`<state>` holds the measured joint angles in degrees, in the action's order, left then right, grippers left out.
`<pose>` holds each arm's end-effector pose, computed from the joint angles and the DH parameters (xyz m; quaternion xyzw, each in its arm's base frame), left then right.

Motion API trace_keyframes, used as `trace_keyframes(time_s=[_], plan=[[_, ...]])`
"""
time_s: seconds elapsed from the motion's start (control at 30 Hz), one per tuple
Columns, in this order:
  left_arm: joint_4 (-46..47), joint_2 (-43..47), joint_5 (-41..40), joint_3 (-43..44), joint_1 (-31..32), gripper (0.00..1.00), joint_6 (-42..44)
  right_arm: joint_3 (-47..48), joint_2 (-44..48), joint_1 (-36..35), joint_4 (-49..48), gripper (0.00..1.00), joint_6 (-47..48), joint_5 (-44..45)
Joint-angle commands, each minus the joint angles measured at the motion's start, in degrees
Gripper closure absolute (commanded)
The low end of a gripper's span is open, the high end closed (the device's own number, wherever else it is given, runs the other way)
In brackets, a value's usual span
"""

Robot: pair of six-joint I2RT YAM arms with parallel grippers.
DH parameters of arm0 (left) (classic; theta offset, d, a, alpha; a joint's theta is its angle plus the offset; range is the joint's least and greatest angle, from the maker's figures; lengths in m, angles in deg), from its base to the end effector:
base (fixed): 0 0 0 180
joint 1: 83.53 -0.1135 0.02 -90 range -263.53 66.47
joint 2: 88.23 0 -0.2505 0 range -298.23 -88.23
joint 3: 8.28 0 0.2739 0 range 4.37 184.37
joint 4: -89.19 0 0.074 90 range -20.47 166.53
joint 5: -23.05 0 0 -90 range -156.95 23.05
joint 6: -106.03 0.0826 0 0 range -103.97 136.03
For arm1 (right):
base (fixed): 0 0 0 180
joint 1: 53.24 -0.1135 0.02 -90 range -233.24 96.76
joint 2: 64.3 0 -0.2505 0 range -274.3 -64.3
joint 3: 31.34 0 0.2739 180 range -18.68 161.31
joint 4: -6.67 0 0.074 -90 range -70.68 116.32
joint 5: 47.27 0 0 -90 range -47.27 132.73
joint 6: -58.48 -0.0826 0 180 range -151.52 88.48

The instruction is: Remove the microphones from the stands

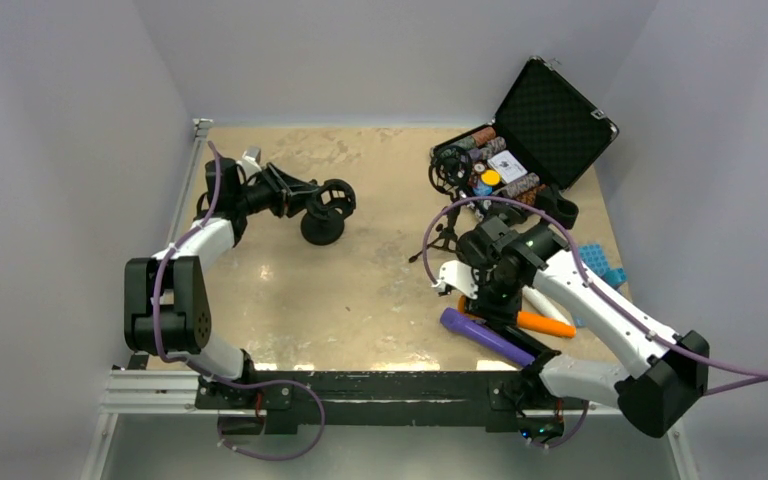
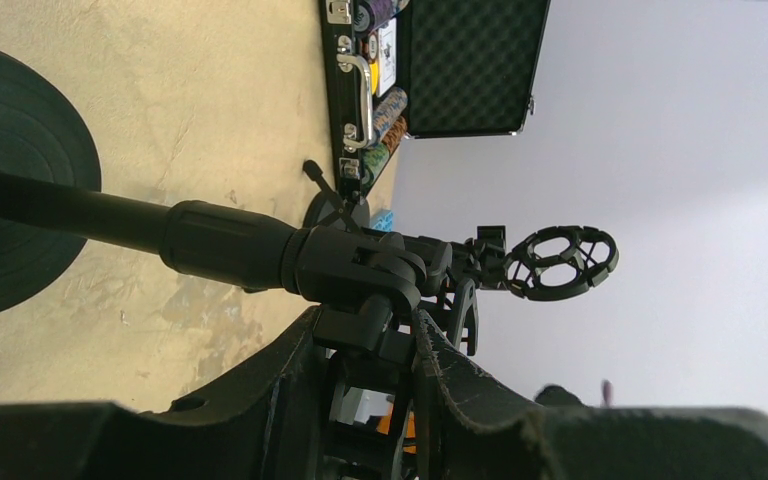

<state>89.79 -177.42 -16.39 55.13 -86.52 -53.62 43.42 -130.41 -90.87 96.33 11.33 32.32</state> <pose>0.3804 -0.0440 0.1910 -0.2677 0.7506 -0.5675 0.2068 0.1600 0.1422 0.2304 -0.6468 0.7533 0.0868 0.0821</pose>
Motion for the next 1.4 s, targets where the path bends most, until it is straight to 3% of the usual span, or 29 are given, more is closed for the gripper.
trace_keyframes(time_s=[0.0,0.23,0.53,0.77,0.87,0.97,1.1,1.37], plan=[[4.9,3.1,1.6,1.6,-0.4,1.00,-0.1,-5.4,-0.9,6.9,-6.2,1.00,-2.7,10.5],[4.5,3.6,1.4,1.4,-0.2,1.00,-0.1,-9.4,-4.1,12.1,-18.7,1.00,0.4,14.1],[4.5,3.6,2.2,2.2,-0.2,1.00,0.5,-12.2,-11.0,13.0,-25.0,0.83,0.3,12.8],[4.4,4.0,2.1,1.7,-0.3,1.00,1.0,-12.9,-14.9,15.2,-25.5,0.77,0.8,12.4],[4.3,4.1,2.2,1.6,-0.2,1.00,1.1,-13.0,-14.9,15.4,-25.3,0.59,1.0,11.4],[4.5,4.0,2.2,1.7,-0.3,1.00,1.1,-12.9,-13.6,15.4,-25.4,0.53,1.4,11.2],[5.7,3.6,2.6,1.7,-0.2,1.00,1.5,-12.4,-11.7,15.5,-24.9,0.24,1.9,11.1],[6.9,2.8,3.7,2.4,0.4,1.00,1.2,-13.6,-5.7,15.4,-22.5,0.22,3.0,10.7]])
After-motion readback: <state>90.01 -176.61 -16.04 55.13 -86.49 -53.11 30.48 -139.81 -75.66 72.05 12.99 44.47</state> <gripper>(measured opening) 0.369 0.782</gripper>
